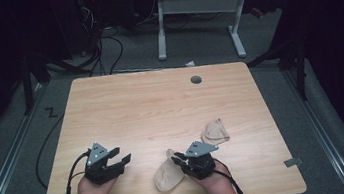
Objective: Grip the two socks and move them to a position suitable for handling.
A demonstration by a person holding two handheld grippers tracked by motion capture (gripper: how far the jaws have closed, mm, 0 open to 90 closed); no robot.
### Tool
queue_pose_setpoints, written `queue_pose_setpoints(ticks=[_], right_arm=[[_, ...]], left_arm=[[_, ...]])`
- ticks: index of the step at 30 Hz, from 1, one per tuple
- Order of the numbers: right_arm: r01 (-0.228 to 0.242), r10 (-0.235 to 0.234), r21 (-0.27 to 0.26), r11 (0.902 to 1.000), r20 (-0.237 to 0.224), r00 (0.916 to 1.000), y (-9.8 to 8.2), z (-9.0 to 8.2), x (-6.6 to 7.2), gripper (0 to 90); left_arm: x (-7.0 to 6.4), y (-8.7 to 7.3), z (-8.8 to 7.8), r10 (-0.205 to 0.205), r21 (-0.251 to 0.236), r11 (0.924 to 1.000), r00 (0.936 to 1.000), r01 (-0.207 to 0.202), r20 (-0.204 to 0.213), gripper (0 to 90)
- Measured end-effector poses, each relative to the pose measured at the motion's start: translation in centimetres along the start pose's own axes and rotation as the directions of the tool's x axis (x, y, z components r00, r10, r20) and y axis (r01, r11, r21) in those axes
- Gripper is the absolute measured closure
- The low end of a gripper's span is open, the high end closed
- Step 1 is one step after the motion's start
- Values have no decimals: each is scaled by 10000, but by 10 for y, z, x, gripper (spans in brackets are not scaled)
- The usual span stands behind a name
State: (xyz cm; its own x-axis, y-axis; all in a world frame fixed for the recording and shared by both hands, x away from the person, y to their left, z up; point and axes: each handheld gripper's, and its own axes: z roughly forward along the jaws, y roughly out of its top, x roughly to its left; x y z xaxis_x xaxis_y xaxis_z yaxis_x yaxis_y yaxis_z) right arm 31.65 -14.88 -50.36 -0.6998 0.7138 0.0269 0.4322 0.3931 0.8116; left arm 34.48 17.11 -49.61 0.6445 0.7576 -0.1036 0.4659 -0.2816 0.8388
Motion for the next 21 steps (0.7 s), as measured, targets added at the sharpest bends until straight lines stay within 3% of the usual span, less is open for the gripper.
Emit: queue_pose_setpoints(ticks=[8,12,17,20,21], right_arm=[[-335,322,457,9984,274,9991,-13,2,-13,709],[-561,549,263,9981,455,9975,-14,-7,-20,672],[-750,752,-45,9972,685,9948,-15,-19,-28,664],[-855,883,-317,9958,1006,9910,-15,-29,-36,663],[-900,935,-381,9952,1031,9903,-15,-30,-37,666]], left_arm=[[-7,0,3,96,92,9999,9997,-98,215,474],[-24,0,9,545,294,9980,9970,-562,556,474],[-42,-1,16,936,457,9941,9905,-986,1006,475],[-62,-2,22,1269,611,9887,9807,-1372,1487,474],[-62,-2,22,1269,611,9887,9807,-1372,1487,474]])
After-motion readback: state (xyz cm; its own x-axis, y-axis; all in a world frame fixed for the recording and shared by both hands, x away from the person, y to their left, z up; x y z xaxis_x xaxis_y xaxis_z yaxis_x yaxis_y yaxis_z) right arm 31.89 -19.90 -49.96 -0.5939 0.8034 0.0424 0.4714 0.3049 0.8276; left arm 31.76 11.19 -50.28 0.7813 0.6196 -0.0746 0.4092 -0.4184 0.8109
